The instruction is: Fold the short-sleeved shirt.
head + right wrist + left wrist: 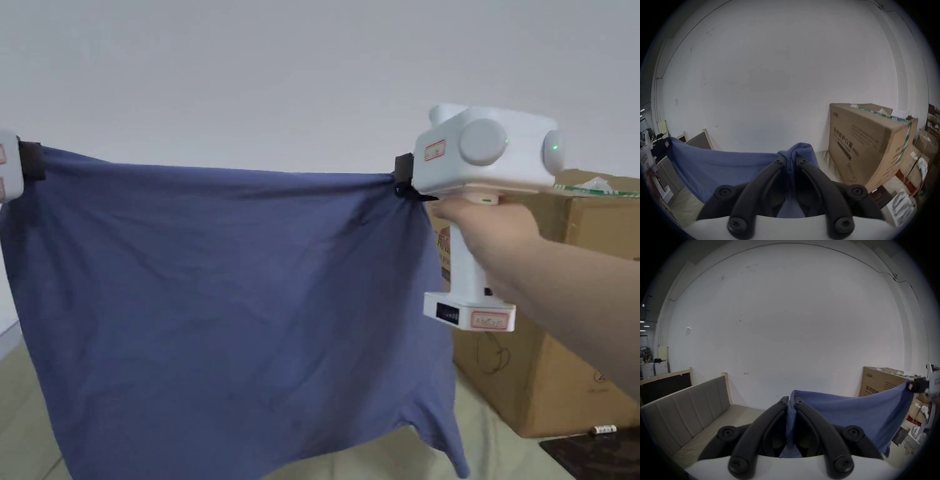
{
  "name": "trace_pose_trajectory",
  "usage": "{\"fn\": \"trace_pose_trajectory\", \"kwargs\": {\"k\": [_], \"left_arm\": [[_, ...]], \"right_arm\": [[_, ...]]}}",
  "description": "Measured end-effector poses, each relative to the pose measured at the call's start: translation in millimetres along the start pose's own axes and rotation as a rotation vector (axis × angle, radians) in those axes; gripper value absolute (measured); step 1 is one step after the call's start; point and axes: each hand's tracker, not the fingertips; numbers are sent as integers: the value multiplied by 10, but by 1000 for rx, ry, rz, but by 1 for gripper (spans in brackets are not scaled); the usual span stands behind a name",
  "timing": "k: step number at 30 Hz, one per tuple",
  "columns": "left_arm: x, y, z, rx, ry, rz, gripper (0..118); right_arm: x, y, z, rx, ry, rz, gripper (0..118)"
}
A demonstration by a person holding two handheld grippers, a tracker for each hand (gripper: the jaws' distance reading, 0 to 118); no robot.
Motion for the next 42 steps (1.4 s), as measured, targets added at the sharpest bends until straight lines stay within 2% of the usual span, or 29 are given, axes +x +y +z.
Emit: {"fn": "trace_pose_trajectory", "kwargs": {"k": [4,7,10,12,14,17,19,21,22,25,29,30,32,33,35,36,38,39,40,41,42], "left_arm": [[-21,-489,40,15,45,15,3],[-111,-1151,89,-175,24,28,3],[-226,-1878,328,-340,-9,22,3],[-283,-2365,673,-434,-42,0,3],[-355,-2704,1054,-511,-100,23,3],[-418,-3040,1780,-548,-155,91,3],[-502,-3130,2169,-572,-161,183,3],[-567,-3116,2603,-527,-158,299,3],[-601,-3051,2793,-494,-157,324,3],[-687,-2779,3192,-398,-138,269,3],[-774,-2396,3405,-261,-157,140,3],[-771,-2354,3355,-272,-172,125,3],[-815,-2466,3124,-423,-274,208,3],[-813,-2558,2943,-543,-294,229,4],[-751,-2854,2582,-756,-294,222,4],[-718,-3013,2445,-816,-279,193,4],[-588,-3255,2321,-846,-236,103,5],[-551,-3331,2300,-840,-194,53,21],[-535,-3357,2293,-838,-179,27,43],[-518,-3343,2320,-829,-191,23,66],[-533,-3346,2382,-814,-203,38,98]], "right_arm": [[-155,-735,-263,-67,2,-26,9],[-176,-1516,-361,-231,32,-24,9],[-123,-2318,-231,-355,15,-112,9],[-34,-2897,-36,-459,22,-122,9],[9,-3311,256,-509,35,-82,9],[57,-3764,935,-482,59,-78,9],[43,-3891,1363,-491,78,-122,9],[56,-3923,1852,-471,116,-245,9],[56,-3910,2067,-458,108,-275,9],[68,-3808,2629,-459,114,-250,9],[76,-3680,3061,-483,139,-139,9],[84,-3694,3080,-505,133,-135,9],[113,-3801,2987,-571,136,-156,9],[140,-3876,2883,-633,130,-200,9],[213,-4072,2630,-717,118,-336,9],[237,-4174,2486,-751,73,-360,9],[267,-4272,2337,-775,29,-332,9],[272,-4270,2317,-741,45,-326,11],[254,-4249,2335,-718,30,-324,16],[243,-4207,2367,-688,22,-321,31],[237,-4165,2405,-664,23,-314,72]]}}
